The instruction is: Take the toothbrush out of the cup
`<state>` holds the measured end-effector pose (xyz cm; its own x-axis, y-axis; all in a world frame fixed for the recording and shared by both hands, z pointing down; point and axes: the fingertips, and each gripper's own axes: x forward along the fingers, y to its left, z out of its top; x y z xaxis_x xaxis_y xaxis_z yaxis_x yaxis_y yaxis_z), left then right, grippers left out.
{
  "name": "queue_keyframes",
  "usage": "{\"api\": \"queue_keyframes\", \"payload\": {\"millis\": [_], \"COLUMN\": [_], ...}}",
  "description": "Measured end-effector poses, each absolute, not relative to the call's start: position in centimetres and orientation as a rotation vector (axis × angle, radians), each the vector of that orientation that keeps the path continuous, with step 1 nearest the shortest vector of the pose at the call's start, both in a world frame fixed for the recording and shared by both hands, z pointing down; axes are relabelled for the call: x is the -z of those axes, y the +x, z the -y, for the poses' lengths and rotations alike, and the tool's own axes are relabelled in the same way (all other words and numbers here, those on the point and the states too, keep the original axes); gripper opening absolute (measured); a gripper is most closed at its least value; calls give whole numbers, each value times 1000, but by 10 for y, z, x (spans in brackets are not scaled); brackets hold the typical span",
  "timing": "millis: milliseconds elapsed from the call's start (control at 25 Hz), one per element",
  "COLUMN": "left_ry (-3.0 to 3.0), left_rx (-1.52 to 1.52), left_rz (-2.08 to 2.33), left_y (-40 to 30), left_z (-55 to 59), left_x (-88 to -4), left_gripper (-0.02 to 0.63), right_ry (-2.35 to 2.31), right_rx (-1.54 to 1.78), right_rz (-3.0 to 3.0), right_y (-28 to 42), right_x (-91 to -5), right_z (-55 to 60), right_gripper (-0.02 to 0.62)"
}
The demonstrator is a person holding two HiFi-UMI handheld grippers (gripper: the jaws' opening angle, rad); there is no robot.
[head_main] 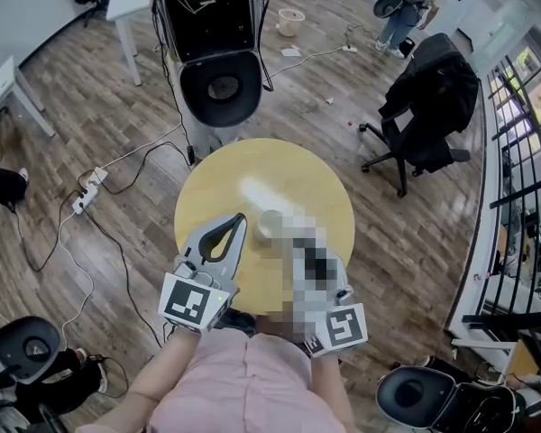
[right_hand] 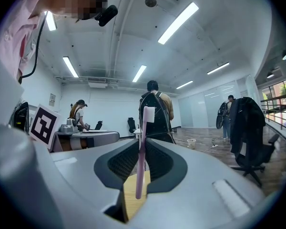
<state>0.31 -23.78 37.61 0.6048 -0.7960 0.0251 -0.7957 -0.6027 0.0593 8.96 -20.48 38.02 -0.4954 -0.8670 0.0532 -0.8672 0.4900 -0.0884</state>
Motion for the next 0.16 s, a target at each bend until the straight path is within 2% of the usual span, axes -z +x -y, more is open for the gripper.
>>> {"api": "queue_keyframes", "payload": {"millis": [160], "left_ry": [2751], "left_rx": [8], "left_rz": [1370], "left_y": [4], "left_z": [238], "left_x": [-377], "left_gripper": [-9], "right_ry": [1577], "right_rx": [-164], "right_rz": [2708], "right_y": [91], "right_x": [-381], "right_z": [206], "right_gripper": [51]}}
